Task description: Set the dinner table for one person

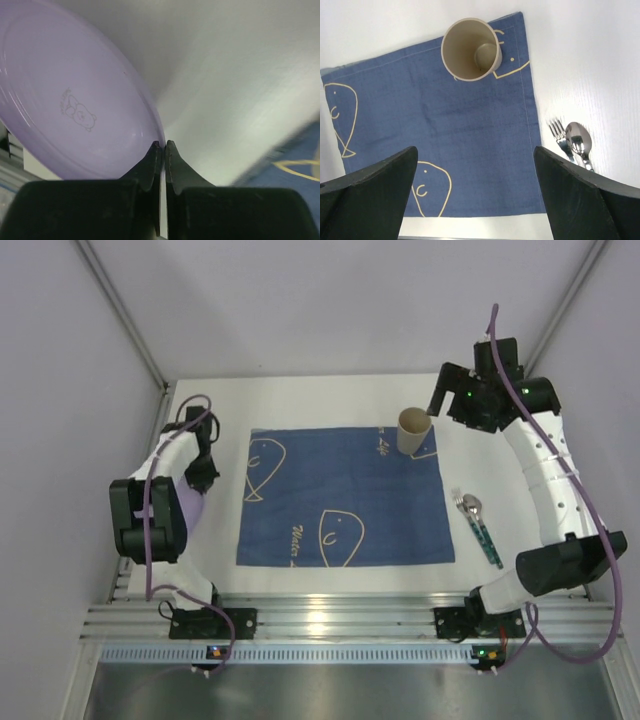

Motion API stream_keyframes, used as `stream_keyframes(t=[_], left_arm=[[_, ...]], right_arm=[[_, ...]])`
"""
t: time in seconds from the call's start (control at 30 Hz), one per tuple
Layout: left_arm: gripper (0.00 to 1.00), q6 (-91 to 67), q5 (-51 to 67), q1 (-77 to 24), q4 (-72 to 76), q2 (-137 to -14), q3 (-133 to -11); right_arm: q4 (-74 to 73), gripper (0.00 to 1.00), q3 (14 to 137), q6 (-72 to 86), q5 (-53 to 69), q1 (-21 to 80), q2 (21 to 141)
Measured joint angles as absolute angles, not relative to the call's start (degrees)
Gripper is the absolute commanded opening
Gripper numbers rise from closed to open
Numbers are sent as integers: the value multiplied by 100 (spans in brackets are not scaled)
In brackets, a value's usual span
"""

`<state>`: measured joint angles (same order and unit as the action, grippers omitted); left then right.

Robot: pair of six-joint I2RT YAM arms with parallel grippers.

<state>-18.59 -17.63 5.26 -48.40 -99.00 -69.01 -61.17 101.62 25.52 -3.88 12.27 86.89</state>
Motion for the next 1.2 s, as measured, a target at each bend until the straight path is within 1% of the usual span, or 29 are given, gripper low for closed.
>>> stream_keyframes(t=[0.1, 0.2, 0.27, 0.37, 0.47, 0.63, 0.8, 0.83, 0.87, 0.9, 0.93, 0.97, 1.0, 1.03, 1.1, 1.17, 1.2], left_arm=[[0, -2128, -1846, -497, -5223, -9922, -8073], [0, -2506, -1857, -1881, -5325, -10031, -9253], [0, -2816, -1806, -2733, -5352, -10167, -9754], [0, -3242, -1673, -3846, -5505, -10545, -10178], [0, -3566, -1511, -4668, -5618, -11118, -10304], [0, -3830, -1297, -5616, -5631, -12202, -10304], [0, -3872, -1334, -5730, -5623, -12403, -10311], [2, -3894, -1337, -5701, -5607, -12401, -10333], [29, -3913, -1330, -5675, -5575, -12401, -10339], [42, -3920, -1310, -5655, -5551, -12401, -10339], [51, -3957, -1256, -5629, -5507, -12401, -10339], [67, -3986, -1219, -5618, -5446, -12403, -10339], [87, -3990, -1175, -5601, -5389, -12403, -10339], [95, -3997, -1144, -5594, -5339, -12403, -10339], [98, -4051, -1122, -5590, -5214, -12403, -10339], [98, -4053, -1111, -5588, -5140, -12398, -10339], [97, -4040, -1107, -5577, -5111, -12385, -10337]], right_arm=[[-6167, 100, 10162, 2554, -578, 1227, 8394], [-6226, 100, 10130, 2554, -727, 1216, 8088], [-6257, 100, 10003, 2554, -794, 1173, 7843], [-6348, 100, 9727, 2561, -854, 1109, 7494], [-6525, 100, 9439, 2582, -991, 1052, 7207], [-6838, 100, 9028, 2764, -1573, 1026, 6796], [-6897, 100, 8431, 2829, -1846, 1024, 6495], [-6882, 100, 8256, 2834, -1861, 1024, 6460], [-6884, 100, 8038, 2834, -1863, 1024, 6442], [-6853, 100, 7819, 2829, -1861, 1024, 6445], [-6803, 100, 7579, 2827, -1848, 1020, 6455], [-6779, 100, 7338, 2825, -1809, 1013, 6479], [-6748, 100, 7102, 2821, -1745, 989, 6534], [-6683, 100, 6921, 2821, -1682, 954, 6573], [-6519, 100, 6517, 2827, -1441, 801, 6746], [-6375, 100, 6187, 2840, -1240, 587, 6960], [-6281, 98, 6047, 2856, -1153, 454, 7076]])
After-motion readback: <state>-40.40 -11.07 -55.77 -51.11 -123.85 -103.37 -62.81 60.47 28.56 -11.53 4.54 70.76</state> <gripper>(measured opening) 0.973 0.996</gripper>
